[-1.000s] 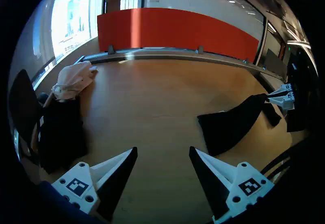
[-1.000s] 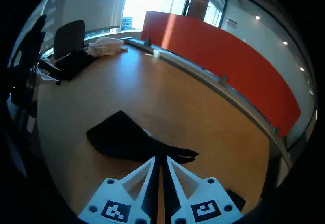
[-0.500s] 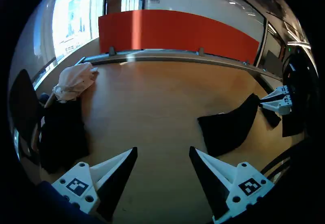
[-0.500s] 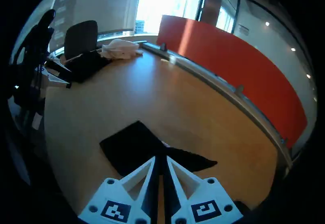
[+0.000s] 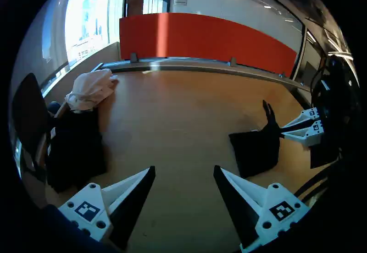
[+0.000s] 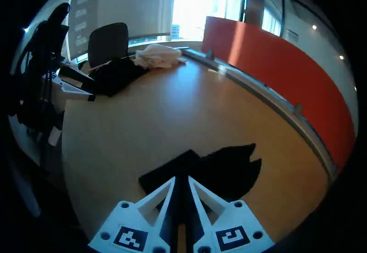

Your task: Fold towel

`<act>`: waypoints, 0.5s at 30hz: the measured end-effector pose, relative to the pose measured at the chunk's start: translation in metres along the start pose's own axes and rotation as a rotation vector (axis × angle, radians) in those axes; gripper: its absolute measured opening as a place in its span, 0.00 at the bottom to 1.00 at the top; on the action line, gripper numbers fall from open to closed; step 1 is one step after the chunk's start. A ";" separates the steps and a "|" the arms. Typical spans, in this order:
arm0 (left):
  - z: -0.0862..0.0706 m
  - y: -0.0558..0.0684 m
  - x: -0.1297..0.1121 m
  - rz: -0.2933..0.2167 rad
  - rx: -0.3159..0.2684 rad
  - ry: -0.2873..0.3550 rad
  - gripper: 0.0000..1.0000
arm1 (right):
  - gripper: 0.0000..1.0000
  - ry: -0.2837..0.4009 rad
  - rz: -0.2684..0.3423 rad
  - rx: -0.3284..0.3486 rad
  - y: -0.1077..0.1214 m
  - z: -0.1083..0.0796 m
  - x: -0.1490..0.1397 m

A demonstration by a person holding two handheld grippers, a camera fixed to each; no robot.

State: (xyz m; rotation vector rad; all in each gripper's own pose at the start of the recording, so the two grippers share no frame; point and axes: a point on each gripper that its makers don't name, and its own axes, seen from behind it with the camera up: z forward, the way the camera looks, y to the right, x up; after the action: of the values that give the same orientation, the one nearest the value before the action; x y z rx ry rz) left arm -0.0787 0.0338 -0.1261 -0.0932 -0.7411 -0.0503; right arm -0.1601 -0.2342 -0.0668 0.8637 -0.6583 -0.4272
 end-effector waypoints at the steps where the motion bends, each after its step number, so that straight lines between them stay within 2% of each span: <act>1: 0.000 -0.001 -0.001 -0.003 0.002 -0.001 0.94 | 0.08 -0.004 0.002 0.009 -0.004 0.003 -0.001; 2: -0.001 -0.003 -0.002 -0.005 0.005 -0.002 0.94 | 0.11 -0.009 0.004 0.020 -0.008 0.006 -0.002; 3: -0.001 -0.004 -0.002 -0.007 0.007 -0.003 0.94 | 0.20 -0.015 0.009 0.025 -0.011 0.009 -0.004; 6: -0.002 -0.008 -0.004 -0.010 0.014 -0.005 0.94 | 0.56 -0.033 0.026 0.036 -0.015 0.015 -0.010; 8: -0.002 -0.009 -0.005 -0.011 0.016 -0.006 0.94 | 0.73 -0.036 0.038 0.035 -0.014 0.016 -0.012; 9: -0.002 -0.010 -0.006 -0.011 0.017 -0.006 0.94 | 0.77 -0.037 0.042 0.033 -0.013 0.016 -0.013; 15: -0.001 -0.010 -0.006 -0.014 0.017 -0.008 0.94 | 0.77 -0.048 0.056 0.015 -0.004 0.012 -0.021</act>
State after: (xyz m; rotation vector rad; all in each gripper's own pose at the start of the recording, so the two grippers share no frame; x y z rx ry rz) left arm -0.0834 0.0235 -0.1300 -0.0718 -0.7501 -0.0564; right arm -0.1833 -0.2312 -0.0722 0.8498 -0.7295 -0.3944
